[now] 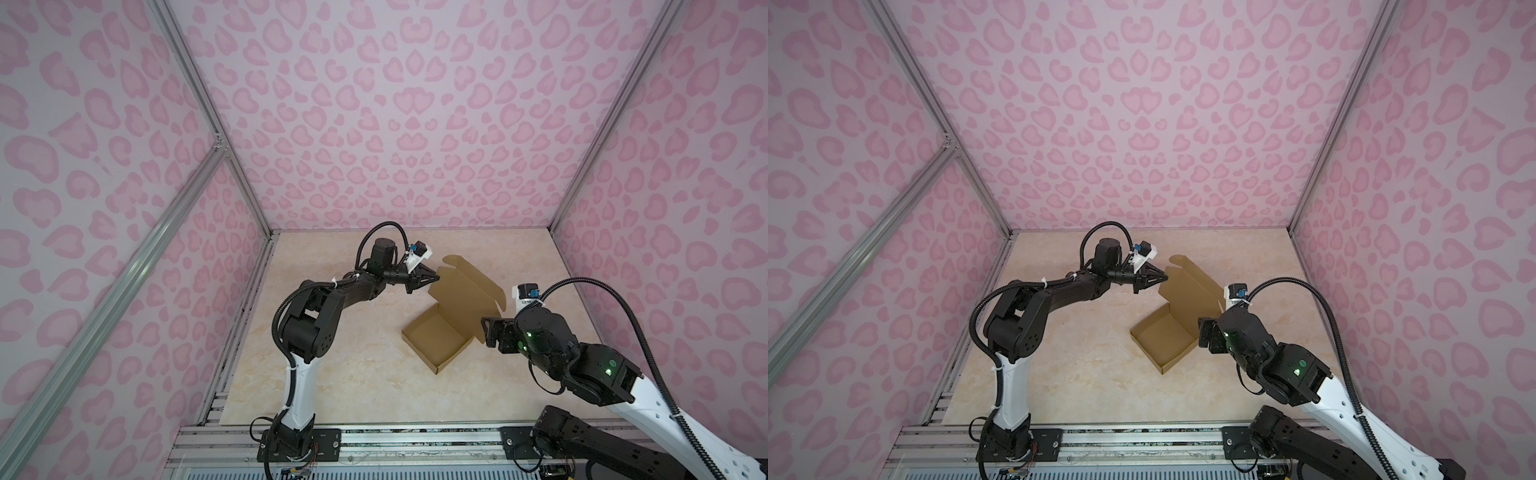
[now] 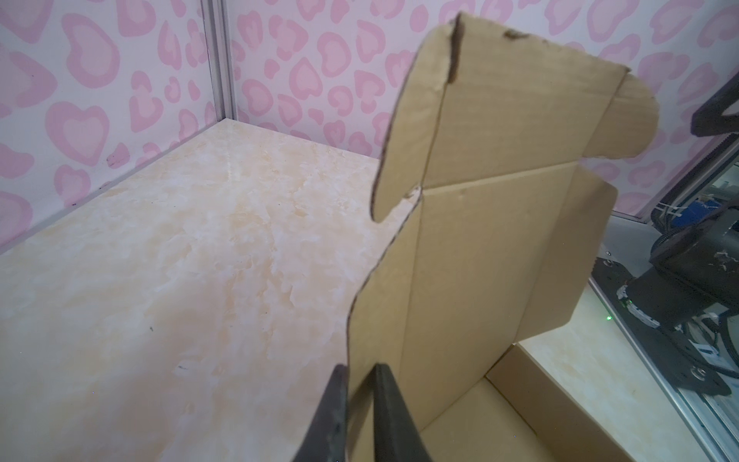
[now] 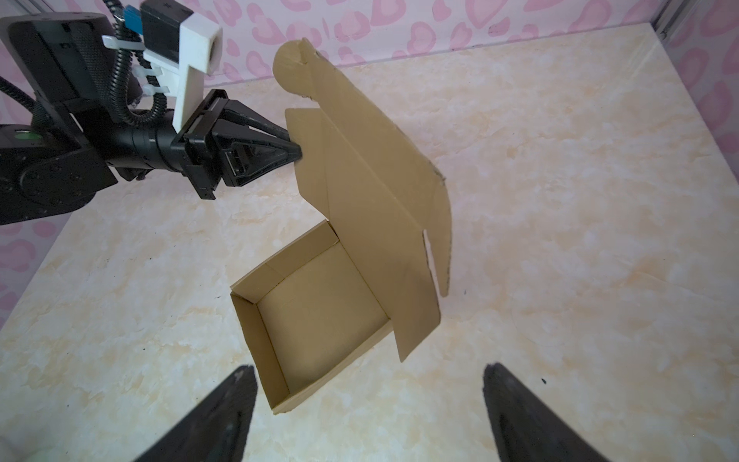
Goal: Fold the paper box
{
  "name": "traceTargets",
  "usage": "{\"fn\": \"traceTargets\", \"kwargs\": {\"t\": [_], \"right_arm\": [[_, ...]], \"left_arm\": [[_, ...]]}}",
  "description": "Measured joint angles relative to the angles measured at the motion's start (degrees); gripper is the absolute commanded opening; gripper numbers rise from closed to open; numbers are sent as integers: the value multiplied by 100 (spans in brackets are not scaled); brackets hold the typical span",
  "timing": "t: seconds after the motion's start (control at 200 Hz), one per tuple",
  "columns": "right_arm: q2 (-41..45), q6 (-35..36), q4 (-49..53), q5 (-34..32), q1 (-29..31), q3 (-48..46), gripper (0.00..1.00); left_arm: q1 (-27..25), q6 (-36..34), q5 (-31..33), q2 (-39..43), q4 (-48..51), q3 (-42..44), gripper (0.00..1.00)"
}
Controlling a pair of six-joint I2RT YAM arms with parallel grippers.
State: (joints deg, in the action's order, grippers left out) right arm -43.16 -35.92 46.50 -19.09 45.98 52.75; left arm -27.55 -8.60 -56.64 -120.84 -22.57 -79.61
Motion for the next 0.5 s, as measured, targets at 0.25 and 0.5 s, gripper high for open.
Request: {"fn": "traceTargets", "kwargs": {"t": [0.25,0.5], "right_arm": [[4,-306,-39,59,-358,-313,88],[-258,-369,-603,811,-1346,-562,87]], "left_arm": [[105,116,-22,70,-31,92,4],[201,214,444,667,-160,791,4]]}}
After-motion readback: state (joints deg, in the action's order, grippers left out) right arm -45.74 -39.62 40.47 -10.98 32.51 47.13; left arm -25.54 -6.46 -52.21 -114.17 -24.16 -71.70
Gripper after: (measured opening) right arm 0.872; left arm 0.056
